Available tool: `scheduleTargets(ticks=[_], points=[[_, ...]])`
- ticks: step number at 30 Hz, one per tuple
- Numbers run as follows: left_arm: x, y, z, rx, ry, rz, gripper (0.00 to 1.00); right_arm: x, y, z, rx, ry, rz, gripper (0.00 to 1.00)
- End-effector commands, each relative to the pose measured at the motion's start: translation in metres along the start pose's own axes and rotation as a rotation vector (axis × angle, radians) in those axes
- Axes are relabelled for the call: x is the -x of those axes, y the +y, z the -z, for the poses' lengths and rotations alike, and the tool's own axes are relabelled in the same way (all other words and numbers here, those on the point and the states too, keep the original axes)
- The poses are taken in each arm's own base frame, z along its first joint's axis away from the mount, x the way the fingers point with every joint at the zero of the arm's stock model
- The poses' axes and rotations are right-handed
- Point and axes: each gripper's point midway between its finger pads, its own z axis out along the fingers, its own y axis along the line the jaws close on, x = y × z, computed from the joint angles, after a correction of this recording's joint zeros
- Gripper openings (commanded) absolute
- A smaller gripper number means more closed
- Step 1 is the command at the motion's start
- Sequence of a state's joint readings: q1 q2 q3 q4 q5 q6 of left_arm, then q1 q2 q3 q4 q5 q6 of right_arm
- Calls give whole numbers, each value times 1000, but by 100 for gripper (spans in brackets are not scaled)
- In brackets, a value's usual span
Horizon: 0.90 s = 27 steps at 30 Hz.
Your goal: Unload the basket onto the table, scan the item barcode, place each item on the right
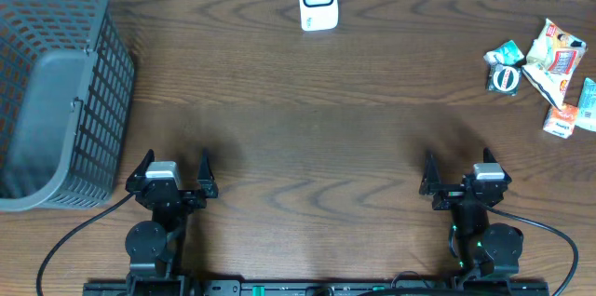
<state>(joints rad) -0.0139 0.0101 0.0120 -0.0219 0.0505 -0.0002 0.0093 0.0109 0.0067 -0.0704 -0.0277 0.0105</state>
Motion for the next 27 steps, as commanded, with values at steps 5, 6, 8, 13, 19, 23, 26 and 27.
scheduleTargets(ticks=[5, 6, 8, 13, 19, 23, 26, 27], points=[[-14, 4, 0, 18, 50, 4, 98, -1, -1, 0, -3, 3, -13, 99], [-14, 4, 0, 18, 49, 4, 97, -1, -1, 0, -2, 3, -13, 99], [-14, 4, 0, 18, 50, 4, 98, -1, -1, 0, 0, 3, -12, 99], [-14, 4, 0, 18, 49, 4, 98, 0, 0, 0, 1, 0, -57, 99], [-14, 4, 0, 18, 49, 4, 98, 0, -1, 0, 0, 0, -56, 99], [-14, 4, 0, 18, 49, 4, 98, 0, -1, 0, 0, 0, -57, 99], [-14, 4, 0, 18, 50, 4, 98, 0, -1, 0, 0, 0, -57, 99], [-14, 4, 0, 18, 49, 4, 98, 0, -1, 0, 0, 0, -57, 99]])
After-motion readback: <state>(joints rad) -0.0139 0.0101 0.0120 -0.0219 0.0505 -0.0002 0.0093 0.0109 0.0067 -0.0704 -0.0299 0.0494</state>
